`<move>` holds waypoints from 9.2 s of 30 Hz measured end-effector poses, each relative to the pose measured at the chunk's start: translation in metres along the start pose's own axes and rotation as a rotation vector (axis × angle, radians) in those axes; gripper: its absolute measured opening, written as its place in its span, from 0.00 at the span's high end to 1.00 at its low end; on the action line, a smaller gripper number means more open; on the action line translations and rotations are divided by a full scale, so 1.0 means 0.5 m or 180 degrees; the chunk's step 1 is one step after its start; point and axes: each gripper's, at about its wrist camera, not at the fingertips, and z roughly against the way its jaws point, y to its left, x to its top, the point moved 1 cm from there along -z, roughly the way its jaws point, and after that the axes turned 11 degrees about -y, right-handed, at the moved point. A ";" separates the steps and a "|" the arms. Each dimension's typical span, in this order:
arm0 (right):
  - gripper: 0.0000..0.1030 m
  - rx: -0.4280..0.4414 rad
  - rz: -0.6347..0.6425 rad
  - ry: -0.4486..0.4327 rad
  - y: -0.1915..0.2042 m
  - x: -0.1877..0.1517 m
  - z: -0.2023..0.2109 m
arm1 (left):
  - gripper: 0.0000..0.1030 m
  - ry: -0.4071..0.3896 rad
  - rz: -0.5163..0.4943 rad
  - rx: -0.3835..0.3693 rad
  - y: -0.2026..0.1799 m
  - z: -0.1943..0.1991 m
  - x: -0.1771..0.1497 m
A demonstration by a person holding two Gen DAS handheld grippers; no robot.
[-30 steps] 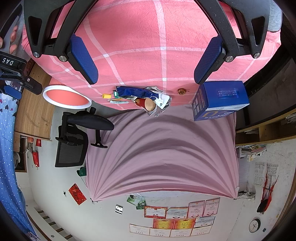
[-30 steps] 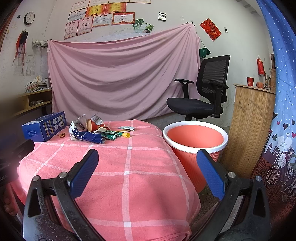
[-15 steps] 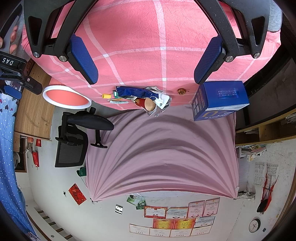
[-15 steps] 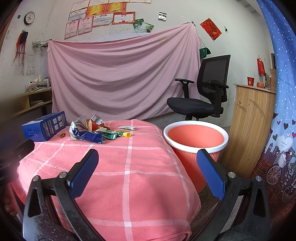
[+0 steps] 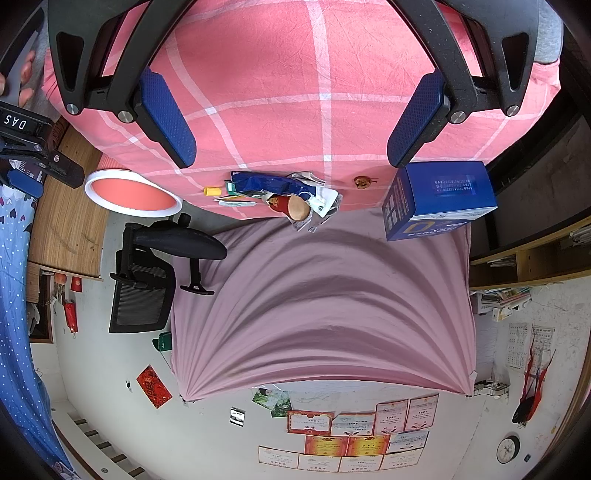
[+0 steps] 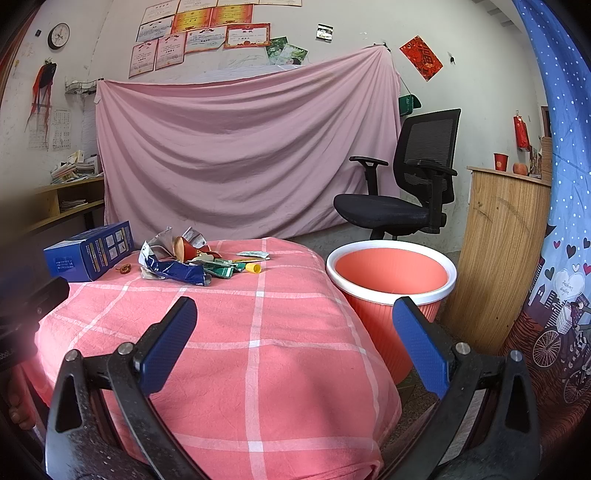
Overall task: Collect trash
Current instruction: 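Grasp the blue snack bag with the left gripper while the right gripper grasps the yellow cap, then carry both items to the orange bucket and open both grippers over it, then move both tools back over the trash on the table, then grasp the white medicine box with the left gripper while the right gripper grasps a white strip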
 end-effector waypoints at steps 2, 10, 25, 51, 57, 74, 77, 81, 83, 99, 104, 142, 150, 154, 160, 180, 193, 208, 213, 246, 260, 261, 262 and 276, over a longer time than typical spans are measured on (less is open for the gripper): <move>0.00 0.0000 0.0001 0.0000 -0.001 0.000 0.000 | 0.01 0.0003 0.0000 0.0001 -0.001 0.000 0.000; 0.00 0.0008 -0.0010 0.0000 0.005 -0.006 -0.003 | 0.01 -0.0006 0.0003 0.0012 0.000 0.002 0.001; 0.00 0.0447 -0.0051 -0.0341 0.013 0.086 -0.056 | 0.01 -0.0079 0.0225 0.0253 0.052 -0.084 0.062; 0.01 0.0919 0.0315 0.1067 0.075 0.038 -0.464 | 0.32 0.1338 0.0548 0.0148 0.117 -0.409 0.023; 0.11 0.1097 0.0276 0.1472 0.085 -0.002 -0.508 | 0.46 0.1554 0.0730 0.0168 0.137 -0.422 0.018; 0.57 0.1369 0.0284 0.1888 0.111 -0.039 -0.545 | 0.86 0.1463 0.0869 0.0157 0.174 -0.391 0.037; 0.65 0.1389 0.0288 0.1853 0.114 -0.037 -0.540 | 0.88 0.1366 0.0830 0.0133 0.168 -0.378 0.046; 0.65 0.1436 0.0301 0.1693 0.116 -0.024 -0.524 | 0.89 0.1180 0.0774 0.0127 0.163 -0.348 0.061; 0.65 0.1470 0.0287 0.1611 0.117 -0.016 -0.515 | 0.89 0.1031 0.0758 0.0110 0.163 -0.319 0.068; 0.65 0.1210 -0.0350 -0.0335 -0.045 0.136 -0.333 | 0.89 -0.0313 0.0310 -0.0264 -0.044 -0.243 0.213; 0.65 0.0775 -0.0449 -0.0723 -0.134 0.173 -0.310 | 0.89 -0.0552 0.0157 -0.0651 -0.164 -0.299 0.251; 0.57 -0.0295 -0.1065 0.0737 -0.434 0.028 -0.434 | 0.59 0.1542 0.0433 -0.1241 -0.445 -0.649 0.128; 0.31 -0.0198 -0.0928 0.0344 -0.403 0.074 -0.401 | 0.46 0.1031 0.0524 -0.0966 -0.352 -0.569 0.174; 0.11 -0.0053 -0.0832 0.0035 -0.360 0.106 -0.377 | 0.26 0.0671 0.0522 -0.0720 -0.291 -0.507 0.200; 0.00 0.0238 -0.0765 -0.0430 -0.278 0.145 -0.339 | 0.01 0.0102 0.0519 -0.0315 -0.192 -0.409 0.229; 0.00 0.1177 -0.0231 -0.0977 -0.003 0.157 -0.278 | 0.01 -0.0469 0.0283 0.0597 0.078 -0.169 0.180; 0.00 0.1472 0.0075 0.0040 0.074 0.091 -0.385 | 0.01 0.0451 0.0221 0.0503 0.141 -0.233 0.088; 0.08 0.1629 -0.0066 0.1342 0.116 0.015 -0.528 | 0.30 0.1570 0.0533 0.0039 0.163 -0.356 0.026; 0.15 0.1771 -0.0062 0.1656 0.149 -0.008 -0.562 | 0.47 0.1798 0.0708 0.0010 0.173 -0.382 0.015; 0.69 0.2044 0.0052 0.1893 0.161 -0.028 -0.525 | 0.96 0.1640 0.0749 -0.0129 0.159 -0.346 0.041; 0.40 0.1702 0.0313 0.1985 0.144 -0.037 -0.486 | 0.96 0.1589 0.0699 -0.0218 0.140 -0.339 0.034; 0.40 0.1697 0.0309 0.2017 0.143 -0.040 -0.488 | 0.96 0.1589 0.0692 -0.0219 0.140 -0.340 0.035; 0.40 0.1694 0.0312 0.2038 0.143 -0.042 -0.489 | 0.96 0.1585 0.0683 -0.0218 0.139 -0.340 0.035; 0.76 0.1867 0.0225 0.1820 0.139 -0.026 -0.465 | 0.99 0.0989 0.0493 0.0034 0.129 -0.272 0.057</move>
